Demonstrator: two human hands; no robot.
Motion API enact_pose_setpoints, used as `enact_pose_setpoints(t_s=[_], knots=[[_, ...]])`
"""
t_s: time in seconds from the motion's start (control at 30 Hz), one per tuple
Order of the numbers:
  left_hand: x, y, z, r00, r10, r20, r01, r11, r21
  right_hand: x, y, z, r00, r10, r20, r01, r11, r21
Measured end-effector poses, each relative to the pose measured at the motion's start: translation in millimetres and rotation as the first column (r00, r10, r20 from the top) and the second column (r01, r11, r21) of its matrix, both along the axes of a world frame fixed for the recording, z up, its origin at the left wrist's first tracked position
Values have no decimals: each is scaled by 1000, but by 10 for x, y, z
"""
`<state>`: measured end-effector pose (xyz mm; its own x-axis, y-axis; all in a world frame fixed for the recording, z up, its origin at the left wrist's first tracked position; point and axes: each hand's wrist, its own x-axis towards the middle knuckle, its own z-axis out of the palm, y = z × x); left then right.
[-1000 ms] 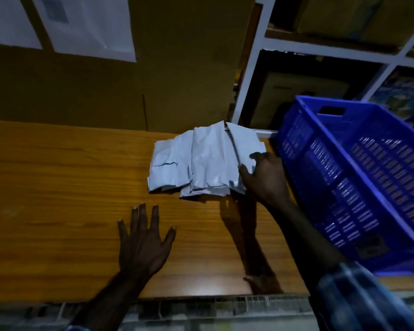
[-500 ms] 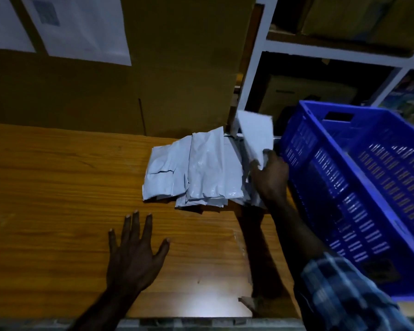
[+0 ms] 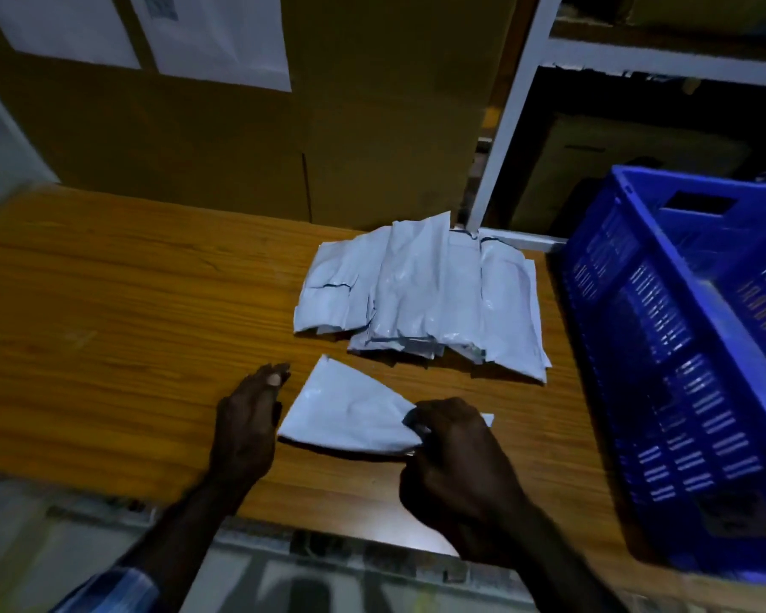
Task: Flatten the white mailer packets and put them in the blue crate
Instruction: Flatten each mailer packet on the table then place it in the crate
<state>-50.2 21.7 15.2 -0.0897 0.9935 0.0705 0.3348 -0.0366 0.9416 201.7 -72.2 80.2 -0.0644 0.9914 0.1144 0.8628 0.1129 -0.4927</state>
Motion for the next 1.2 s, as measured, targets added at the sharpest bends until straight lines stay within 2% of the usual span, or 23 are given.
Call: enact_pose_setpoints(t_s=[0.07, 0.17, 0.27, 0.33, 0.4, 0.53, 0.67, 0.83, 1.2], knots=[[0, -53, 12, 996, -86, -35, 87, 996, 27, -65, 41, -46, 994, 74, 82, -73, 997, -18], [31, -98, 56, 943, -195, -270, 237, 963, 131, -171, 79, -44, 974, 135, 184, -132, 991, -29], [16, -73, -24, 825, -263, -500, 380, 913, 147, -387, 100, -69, 963, 79, 259, -89, 996, 30], [14, -65, -107, 742, -302, -598, 466, 874, 138, -608, 138, -164, 962, 6, 274, -30, 996, 85], [8, -55, -153, 708, -320, -629, 494, 862, 117, -847, 189, -330, 953, -65, 295, 41, 995, 88], [-12, -23, -138, 675, -308, -671, 545, 821, 171, -1123, 253, -575, 940, -153, 305, 142, 988, 58], [-6, -28, -130, 563, -307, -767, 649, 740, 179, -1119, 202, -589, 939, -162, 304, 142, 986, 89], [18, -27, -131, 445, -278, -852, 682, 722, 120, -1078, 189, -613, 928, -192, 320, 155, 978, 138], [40, -42, -81, 438, -303, -846, 686, 721, 96, -1061, 210, -726, 928, -206, 310, 164, 974, 158]])
